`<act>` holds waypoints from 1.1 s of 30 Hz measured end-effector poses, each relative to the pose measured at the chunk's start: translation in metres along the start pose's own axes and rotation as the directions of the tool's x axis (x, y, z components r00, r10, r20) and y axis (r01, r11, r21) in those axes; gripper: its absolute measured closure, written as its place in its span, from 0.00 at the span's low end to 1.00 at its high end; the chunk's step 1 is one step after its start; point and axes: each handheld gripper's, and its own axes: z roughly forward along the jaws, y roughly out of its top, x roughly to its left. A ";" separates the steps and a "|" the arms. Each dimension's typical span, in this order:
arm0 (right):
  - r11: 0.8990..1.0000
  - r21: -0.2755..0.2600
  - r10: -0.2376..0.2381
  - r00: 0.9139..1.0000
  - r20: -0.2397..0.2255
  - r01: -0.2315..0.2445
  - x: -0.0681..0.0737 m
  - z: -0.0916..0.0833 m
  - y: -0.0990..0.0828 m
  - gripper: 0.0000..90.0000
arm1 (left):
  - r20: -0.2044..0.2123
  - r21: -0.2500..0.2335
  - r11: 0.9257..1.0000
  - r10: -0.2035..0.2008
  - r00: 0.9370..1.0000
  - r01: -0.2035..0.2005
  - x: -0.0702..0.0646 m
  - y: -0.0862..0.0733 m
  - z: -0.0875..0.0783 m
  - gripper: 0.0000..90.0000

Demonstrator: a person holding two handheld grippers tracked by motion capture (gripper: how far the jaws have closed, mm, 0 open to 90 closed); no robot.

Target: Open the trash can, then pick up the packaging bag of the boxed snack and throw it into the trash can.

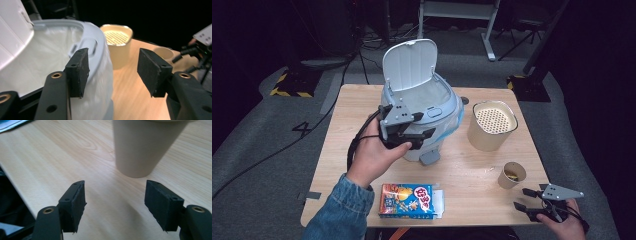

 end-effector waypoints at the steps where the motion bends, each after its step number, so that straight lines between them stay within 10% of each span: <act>1: 1.000 -0.002 -0.002 1.000 -0.006 0.002 0.003 -0.001 0.000 0.37 | 0.013 0.000 1.000 -0.005 1.000 0.005 0.001 -0.004 -0.004 0.46; 13: 0.998 -0.031 -0.057 0.994 -0.094 0.054 0.030 -0.002 0.013 0.41 | 0.044 0.030 1.000 -0.003 0.999 0.002 0.017 -0.047 -0.043 0.43; 33: 0.986 -0.023 -0.166 0.967 -0.192 0.165 0.069 0.030 0.044 0.41 | -0.153 0.174 0.976 -0.102 0.983 0.128 0.035 -0.172 -0.069 0.39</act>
